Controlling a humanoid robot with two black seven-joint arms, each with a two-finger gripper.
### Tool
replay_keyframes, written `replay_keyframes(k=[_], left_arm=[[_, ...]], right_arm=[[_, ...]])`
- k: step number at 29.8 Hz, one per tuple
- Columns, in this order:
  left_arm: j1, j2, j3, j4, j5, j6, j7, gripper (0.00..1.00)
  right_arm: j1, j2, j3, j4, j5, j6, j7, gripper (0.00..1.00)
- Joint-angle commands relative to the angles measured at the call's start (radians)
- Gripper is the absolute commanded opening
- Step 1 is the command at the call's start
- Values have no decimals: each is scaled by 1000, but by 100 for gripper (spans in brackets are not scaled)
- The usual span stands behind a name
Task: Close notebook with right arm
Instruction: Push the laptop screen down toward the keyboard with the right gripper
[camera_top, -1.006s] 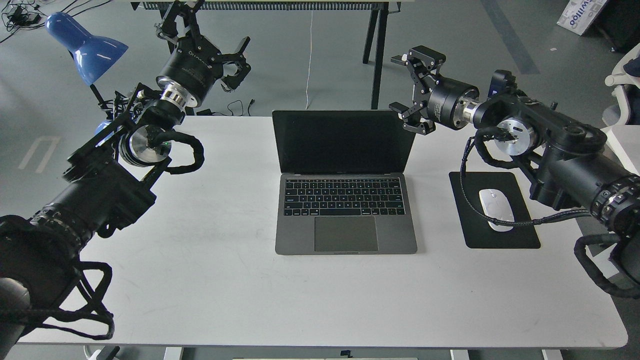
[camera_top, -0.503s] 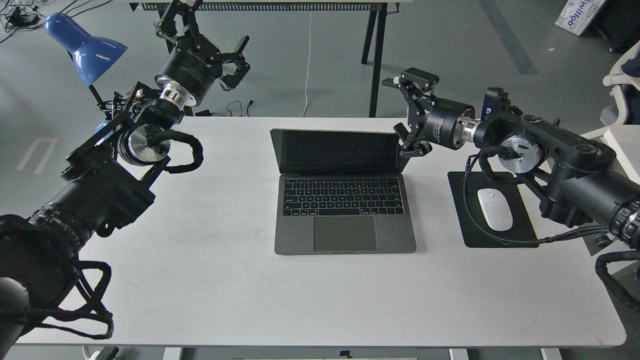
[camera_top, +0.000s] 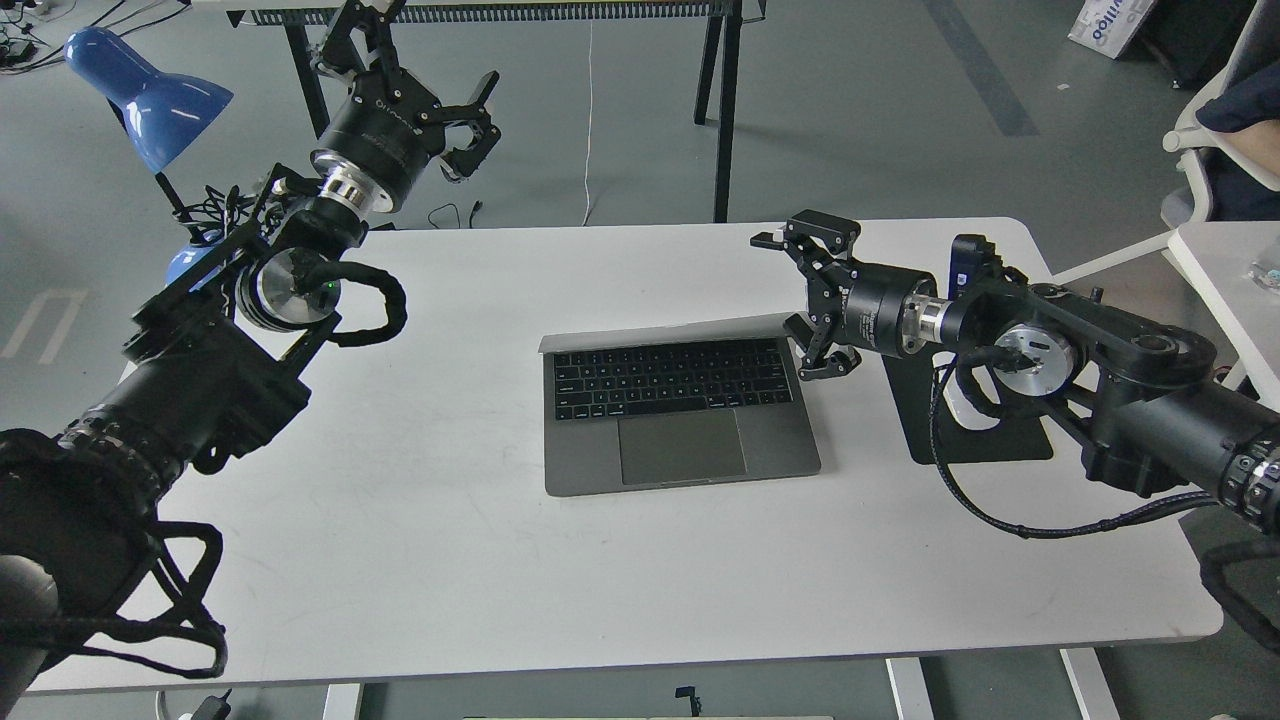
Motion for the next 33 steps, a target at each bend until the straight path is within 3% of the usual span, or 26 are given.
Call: replay_keyframes(k=[1,33], left_arm=[[0,1,0,0,1,0,1,100],[0,-2,0,0,1,2,-1,100]], right_arm=[[-13,-2,5,-1,2,-2,7,100],[-171,-5,4,-21,-4,-8,16,100]])
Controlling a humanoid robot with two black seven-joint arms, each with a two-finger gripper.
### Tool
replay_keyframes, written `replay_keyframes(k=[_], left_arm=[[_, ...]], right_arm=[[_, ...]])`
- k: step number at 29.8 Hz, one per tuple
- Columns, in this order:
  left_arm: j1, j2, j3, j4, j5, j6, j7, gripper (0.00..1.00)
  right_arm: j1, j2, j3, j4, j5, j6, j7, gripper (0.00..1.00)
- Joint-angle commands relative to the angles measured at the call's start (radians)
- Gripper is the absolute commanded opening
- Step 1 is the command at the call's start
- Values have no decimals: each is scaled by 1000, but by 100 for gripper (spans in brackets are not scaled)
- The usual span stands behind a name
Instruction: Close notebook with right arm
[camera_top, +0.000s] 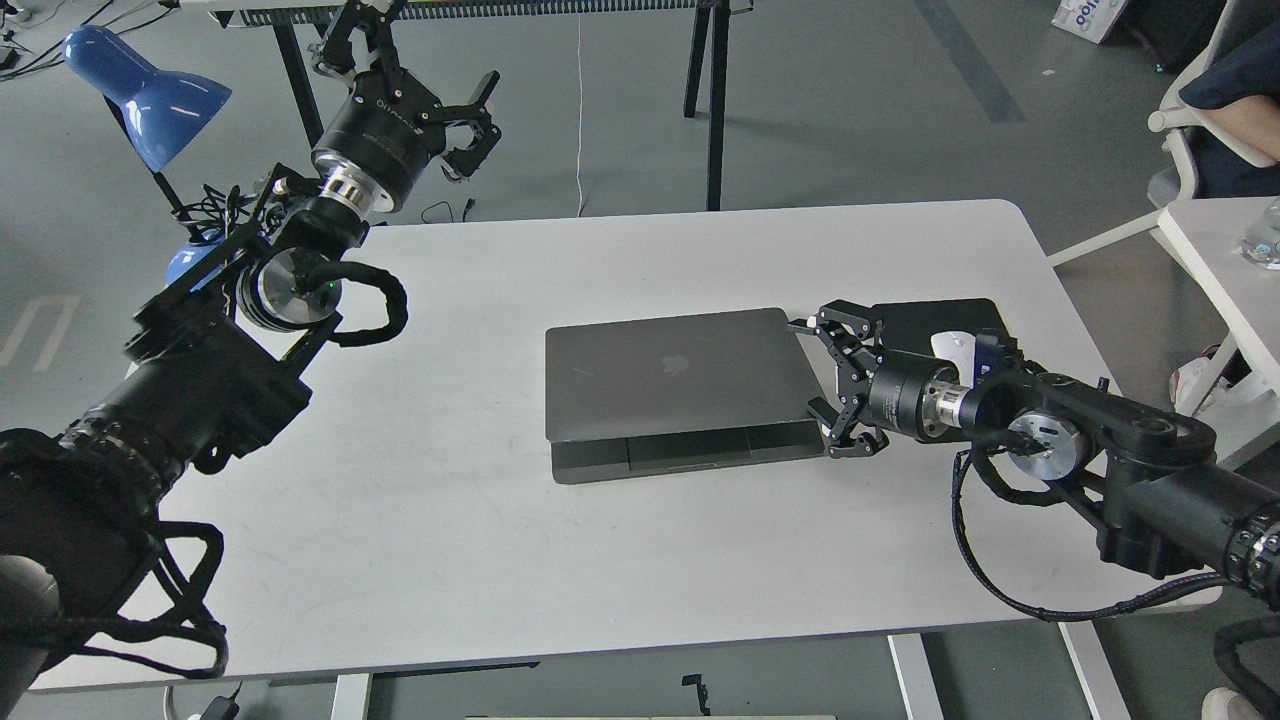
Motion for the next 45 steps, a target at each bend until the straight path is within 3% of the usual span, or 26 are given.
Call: replay_keyframes(k=[1,30,33,39,45], left_arm=[[0,0,0,0,0,0,0,100],[0,0,0,0,-1,0,0,100],[0,0,0,0,-1,0,0,100],[2,0,0,0,1,-2,2,100],[2,0,0,0,1,-2,0,100]], right_arm=[[-19,3,0,-4,0,-3,0,100],[-62,85,0,-69,-46,-6,0,100],[-62,54,17,-6,-45,-4,1,100],[-51,-181,171,225,-43,0,12,100],[-59,-213,493,235,-43,-9,47,100]])
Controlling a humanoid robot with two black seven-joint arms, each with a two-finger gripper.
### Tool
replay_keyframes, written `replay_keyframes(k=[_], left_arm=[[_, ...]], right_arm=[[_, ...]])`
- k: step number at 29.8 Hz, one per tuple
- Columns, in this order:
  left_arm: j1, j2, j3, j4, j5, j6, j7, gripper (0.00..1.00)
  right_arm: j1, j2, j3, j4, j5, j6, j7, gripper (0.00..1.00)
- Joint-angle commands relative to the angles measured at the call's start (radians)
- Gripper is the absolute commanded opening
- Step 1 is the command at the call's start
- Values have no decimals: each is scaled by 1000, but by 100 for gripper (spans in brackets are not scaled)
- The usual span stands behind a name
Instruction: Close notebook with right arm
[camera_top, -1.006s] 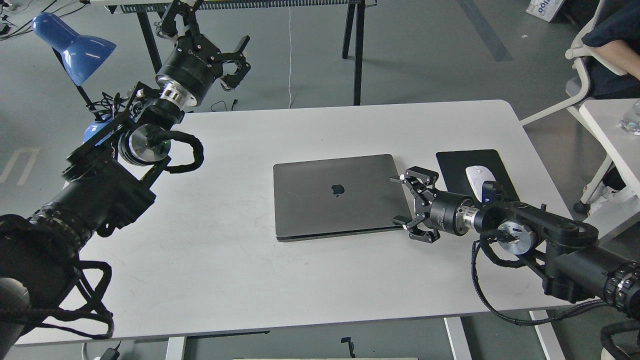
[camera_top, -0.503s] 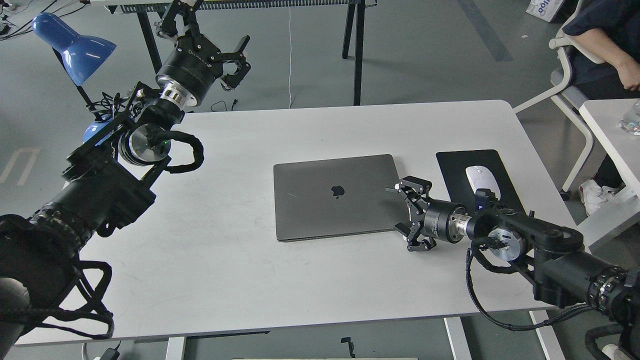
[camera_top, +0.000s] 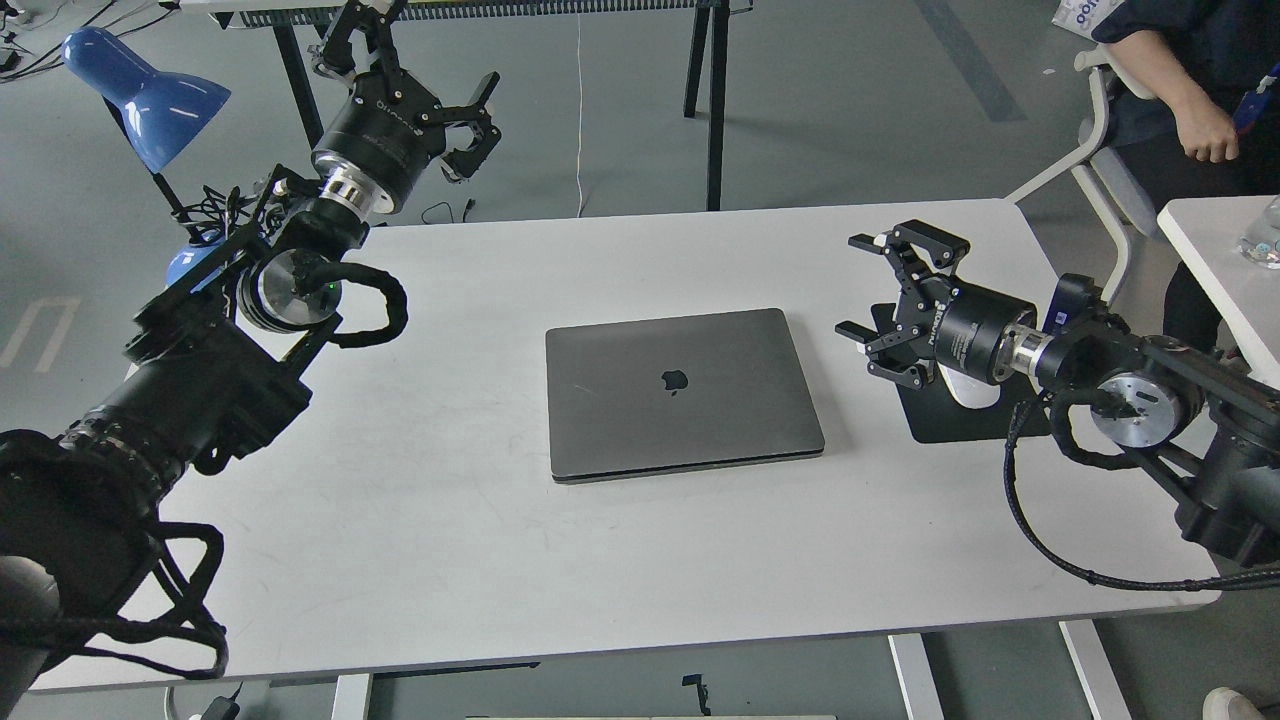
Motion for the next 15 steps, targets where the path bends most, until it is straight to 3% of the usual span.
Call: replay_keyframes(k=[1,15], left_arm=[[0,0,0,0,-1,1,1,100],[0,-3,-2,0,-10,1,0,100]], right_arm=[[-6,-10,205,-5,0,-11,22,100],[38,49,511,-241,138,-14,16,100]])
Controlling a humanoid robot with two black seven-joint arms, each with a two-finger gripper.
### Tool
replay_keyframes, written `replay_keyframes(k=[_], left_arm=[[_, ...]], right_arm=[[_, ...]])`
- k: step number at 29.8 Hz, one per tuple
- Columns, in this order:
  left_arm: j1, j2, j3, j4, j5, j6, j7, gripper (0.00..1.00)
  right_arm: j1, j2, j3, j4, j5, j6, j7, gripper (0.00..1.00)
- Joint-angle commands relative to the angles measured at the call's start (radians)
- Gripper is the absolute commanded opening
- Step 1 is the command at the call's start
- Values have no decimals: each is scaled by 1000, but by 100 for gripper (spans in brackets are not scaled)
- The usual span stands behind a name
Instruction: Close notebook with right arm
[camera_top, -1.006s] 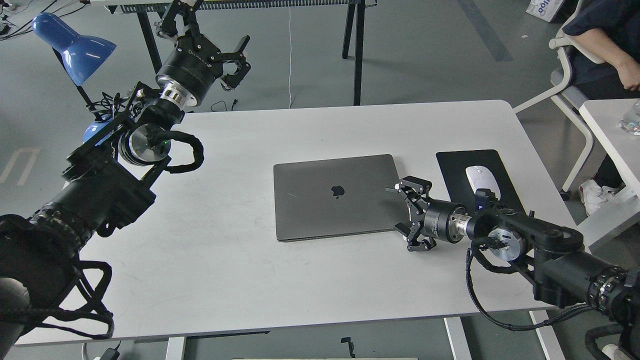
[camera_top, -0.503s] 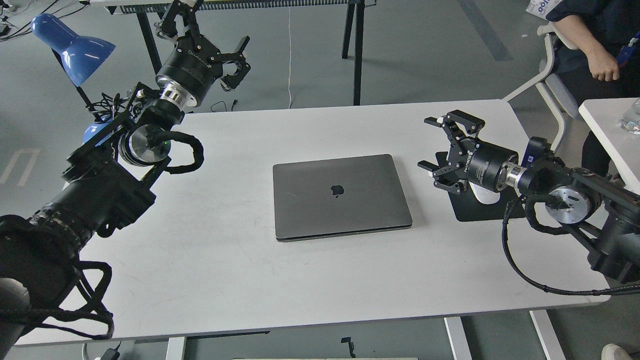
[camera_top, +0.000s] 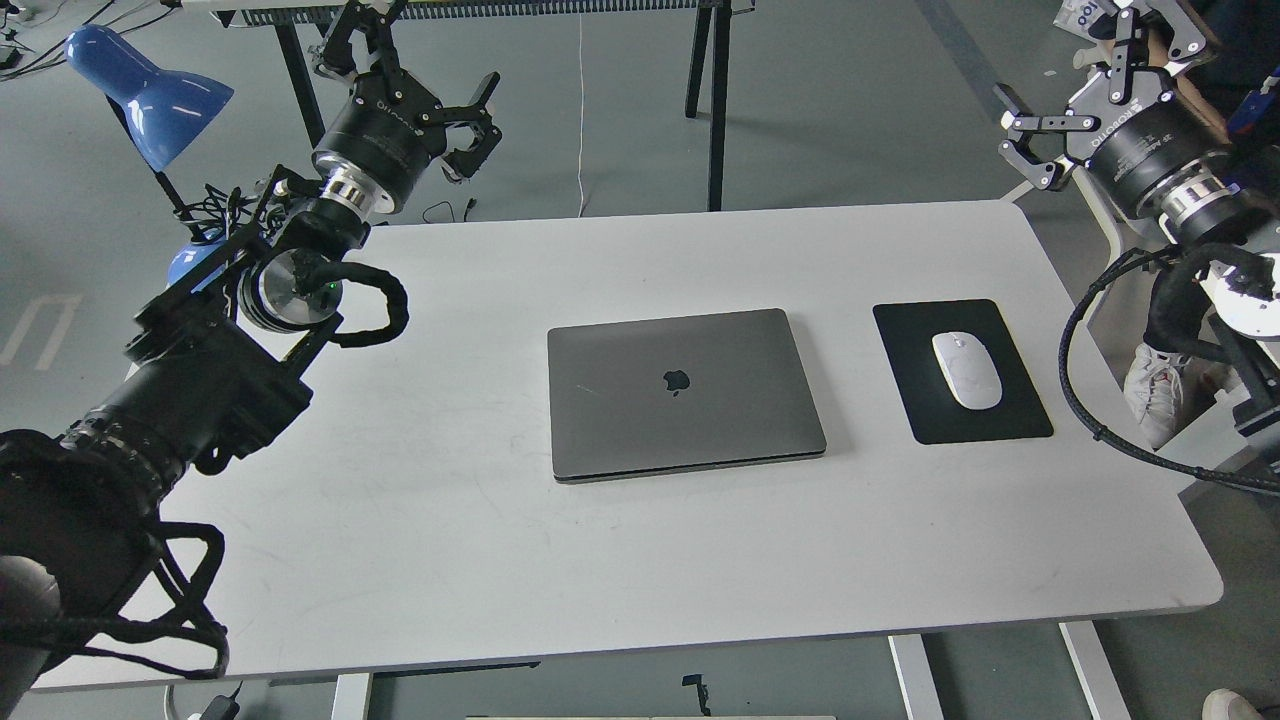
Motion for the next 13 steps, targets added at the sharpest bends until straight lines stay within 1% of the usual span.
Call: replay_keyframes(k=[1,4,13], left_arm=[[0,-1,-1,0,-2,0,1,100],[0,-1,1,0,-2,0,1,100],[0,-1,-1,0,-4,3,0,100]], right_arm=[[17,13,29,-85,80,3,-5,100],[29,11,29,-110,143,6,-5,100],[27,22,2,-111,145,12,-2,100]])
